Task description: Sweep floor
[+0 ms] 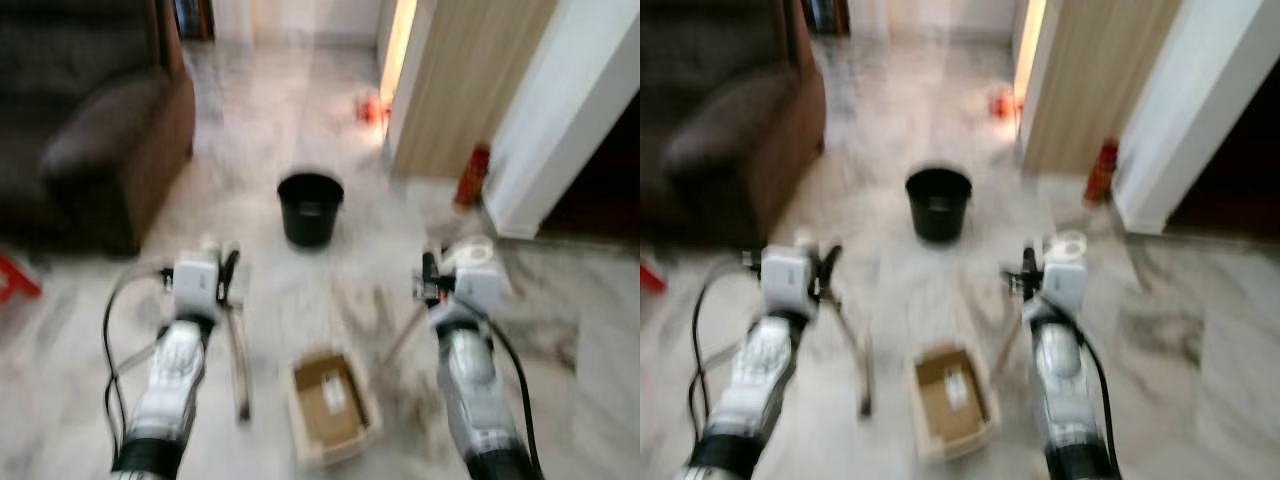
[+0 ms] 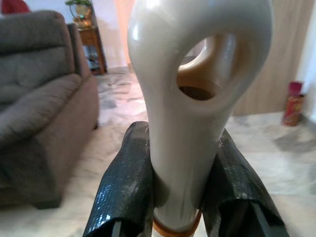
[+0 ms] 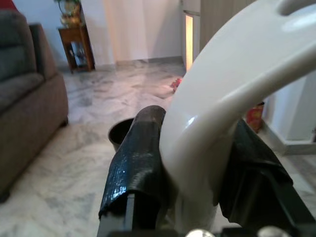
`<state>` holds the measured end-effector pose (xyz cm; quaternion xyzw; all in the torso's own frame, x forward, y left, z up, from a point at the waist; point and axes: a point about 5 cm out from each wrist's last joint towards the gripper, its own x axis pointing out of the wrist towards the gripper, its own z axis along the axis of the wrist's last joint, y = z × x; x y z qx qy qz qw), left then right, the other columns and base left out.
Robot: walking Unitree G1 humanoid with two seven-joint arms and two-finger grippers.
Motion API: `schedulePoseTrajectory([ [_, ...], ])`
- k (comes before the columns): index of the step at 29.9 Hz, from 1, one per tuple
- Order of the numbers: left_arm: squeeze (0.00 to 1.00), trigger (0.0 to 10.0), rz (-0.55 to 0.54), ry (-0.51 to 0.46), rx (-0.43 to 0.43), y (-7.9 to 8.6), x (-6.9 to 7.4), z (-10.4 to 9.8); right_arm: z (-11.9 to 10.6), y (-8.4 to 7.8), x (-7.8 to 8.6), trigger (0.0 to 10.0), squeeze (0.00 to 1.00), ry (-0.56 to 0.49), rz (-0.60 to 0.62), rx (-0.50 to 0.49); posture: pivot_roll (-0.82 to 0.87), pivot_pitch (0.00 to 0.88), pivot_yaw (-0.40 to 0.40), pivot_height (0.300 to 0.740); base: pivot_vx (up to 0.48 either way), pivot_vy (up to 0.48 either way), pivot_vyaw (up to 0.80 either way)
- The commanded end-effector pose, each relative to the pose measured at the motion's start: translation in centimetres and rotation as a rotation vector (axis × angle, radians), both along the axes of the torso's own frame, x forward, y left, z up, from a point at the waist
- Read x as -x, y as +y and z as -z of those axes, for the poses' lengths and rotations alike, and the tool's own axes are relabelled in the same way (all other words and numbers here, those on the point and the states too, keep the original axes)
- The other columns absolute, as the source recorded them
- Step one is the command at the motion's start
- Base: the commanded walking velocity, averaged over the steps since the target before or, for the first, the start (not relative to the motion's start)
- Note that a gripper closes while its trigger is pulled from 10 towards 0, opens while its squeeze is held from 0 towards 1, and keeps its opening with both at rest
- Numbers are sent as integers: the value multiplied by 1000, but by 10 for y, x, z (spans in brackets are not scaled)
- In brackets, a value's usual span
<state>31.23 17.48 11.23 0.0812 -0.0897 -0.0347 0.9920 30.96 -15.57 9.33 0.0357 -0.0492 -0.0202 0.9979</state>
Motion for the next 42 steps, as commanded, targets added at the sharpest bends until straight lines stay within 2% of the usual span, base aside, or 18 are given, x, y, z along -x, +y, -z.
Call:
schedulePoseTrajectory([
  [1,0,10000,38,-67,9,-12,-4,-14,-13,-8,-2,10000,0,-61,25,-5,36,0,-33,740,296,0,0],
  [24,0,10000,53,-63,-4,-14,-4,-14,-12,-6,-1,10000,0,-58,16,0,33,0,-28,740,297,0,0],
  [32,0,10000,52,-63,-5,-14,-4,-14,-10,-4,0,10000,0,-55,10,-4,37,0,-30,740,299,0,632],
  [42,0,10000,48,-64,-5,-13,-4,-14,-10,-4,-1,10000,0,-52,10,-9,39,0,-32,740,299,0,0],
])
